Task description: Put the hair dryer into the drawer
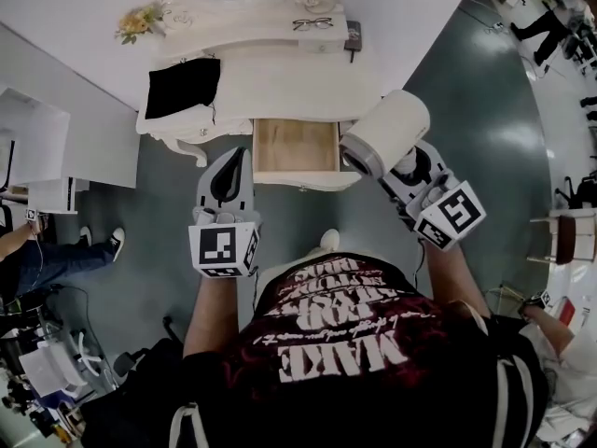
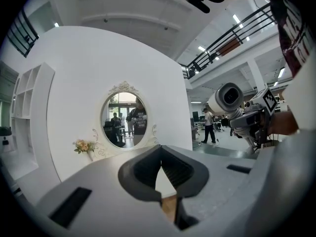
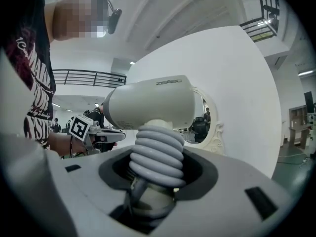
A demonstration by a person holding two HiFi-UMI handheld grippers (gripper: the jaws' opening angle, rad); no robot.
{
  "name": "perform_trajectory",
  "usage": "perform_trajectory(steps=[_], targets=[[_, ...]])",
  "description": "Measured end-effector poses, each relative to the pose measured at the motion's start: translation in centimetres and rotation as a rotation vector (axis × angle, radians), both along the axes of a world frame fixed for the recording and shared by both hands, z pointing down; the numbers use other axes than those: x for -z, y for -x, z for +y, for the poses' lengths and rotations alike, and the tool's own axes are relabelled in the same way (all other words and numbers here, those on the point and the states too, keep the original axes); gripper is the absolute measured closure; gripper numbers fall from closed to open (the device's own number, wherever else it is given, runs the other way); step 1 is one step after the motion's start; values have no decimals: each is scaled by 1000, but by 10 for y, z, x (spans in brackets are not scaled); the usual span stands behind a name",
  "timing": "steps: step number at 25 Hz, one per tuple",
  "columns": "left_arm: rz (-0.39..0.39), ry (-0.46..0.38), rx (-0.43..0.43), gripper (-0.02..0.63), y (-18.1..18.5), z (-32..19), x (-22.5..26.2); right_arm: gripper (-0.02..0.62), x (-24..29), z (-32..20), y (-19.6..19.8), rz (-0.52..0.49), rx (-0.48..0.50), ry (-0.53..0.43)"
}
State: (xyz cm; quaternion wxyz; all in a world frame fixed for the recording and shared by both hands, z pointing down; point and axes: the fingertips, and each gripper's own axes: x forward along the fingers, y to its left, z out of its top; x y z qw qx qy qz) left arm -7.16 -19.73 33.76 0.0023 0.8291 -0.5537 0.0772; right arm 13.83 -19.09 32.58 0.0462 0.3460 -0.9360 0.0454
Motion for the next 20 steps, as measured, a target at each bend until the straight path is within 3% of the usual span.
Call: perform_trajectory(steps=[6,20], targets=[[3,10,39,601,-13,2,-1,383,2,-11,-13,-21,45,-3],[-11,32,71,601,2,-2,-10,383,-12,-24,-6,-43,65,26]])
